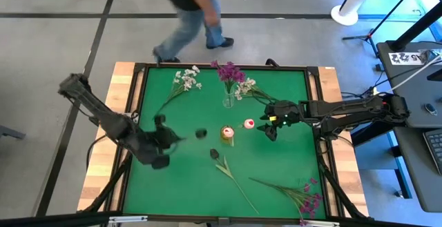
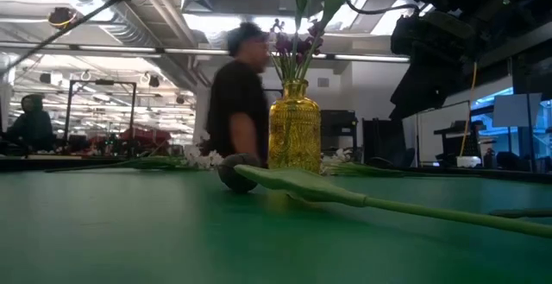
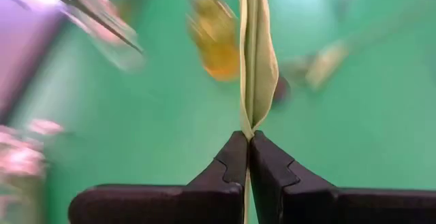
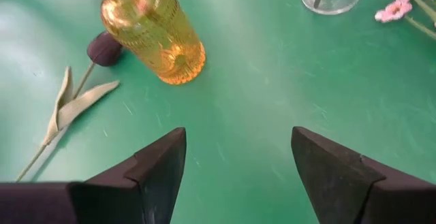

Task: Sort flowers into vase by color
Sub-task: Put the left black tulip into the transparent vase

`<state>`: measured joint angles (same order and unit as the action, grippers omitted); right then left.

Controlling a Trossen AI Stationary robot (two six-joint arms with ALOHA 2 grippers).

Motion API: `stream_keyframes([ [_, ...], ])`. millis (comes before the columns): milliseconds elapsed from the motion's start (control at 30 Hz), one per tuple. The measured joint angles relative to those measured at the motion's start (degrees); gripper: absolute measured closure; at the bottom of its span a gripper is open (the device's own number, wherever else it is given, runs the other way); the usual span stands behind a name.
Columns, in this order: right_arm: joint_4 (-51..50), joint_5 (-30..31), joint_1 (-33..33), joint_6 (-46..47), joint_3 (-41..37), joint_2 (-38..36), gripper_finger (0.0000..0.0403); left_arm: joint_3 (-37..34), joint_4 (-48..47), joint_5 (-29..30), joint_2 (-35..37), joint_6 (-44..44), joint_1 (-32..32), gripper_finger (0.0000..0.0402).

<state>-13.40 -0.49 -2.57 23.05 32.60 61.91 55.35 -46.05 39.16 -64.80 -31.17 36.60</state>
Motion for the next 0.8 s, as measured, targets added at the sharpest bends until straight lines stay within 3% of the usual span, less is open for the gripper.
stream_keyframes([
  [200,0.47,1.71,0.00,-0.99,0.00,0.00,0.0139,0.00,2.53,18.70,9.74,5.49,-2.38,0.0400],
  [267,0.45,3.96,0.00,-1.03,0.00,0.00,0.0139,0.00,6.78,21.89,12.37,9.32,-4.15,0.0400],
  [333,0.49,6.50,0.00,-1.03,0.00,0.00,0.0139,0.00,12.22,21.46,14.47,14.50,-6.46,0.0400],
  [400,0.47,8.81,-0.02,-1.04,0.00,0.00,0.0139,0.00,17.63,17.50,16.00,20.14,-9.13,0.0400],
  [533,0.45,11.83,-0.02,-1.12,0.00,0.00,0.0139,0.00,27.36,2.85,17.31,28.50,-16.10,0.0400],
  [800,0.47,12.65,-0.02,-1.26,0.00,0.00,0.0139,-5.05,44.23,-17.28,16.63,34.59,-32.23,0.0399],
])
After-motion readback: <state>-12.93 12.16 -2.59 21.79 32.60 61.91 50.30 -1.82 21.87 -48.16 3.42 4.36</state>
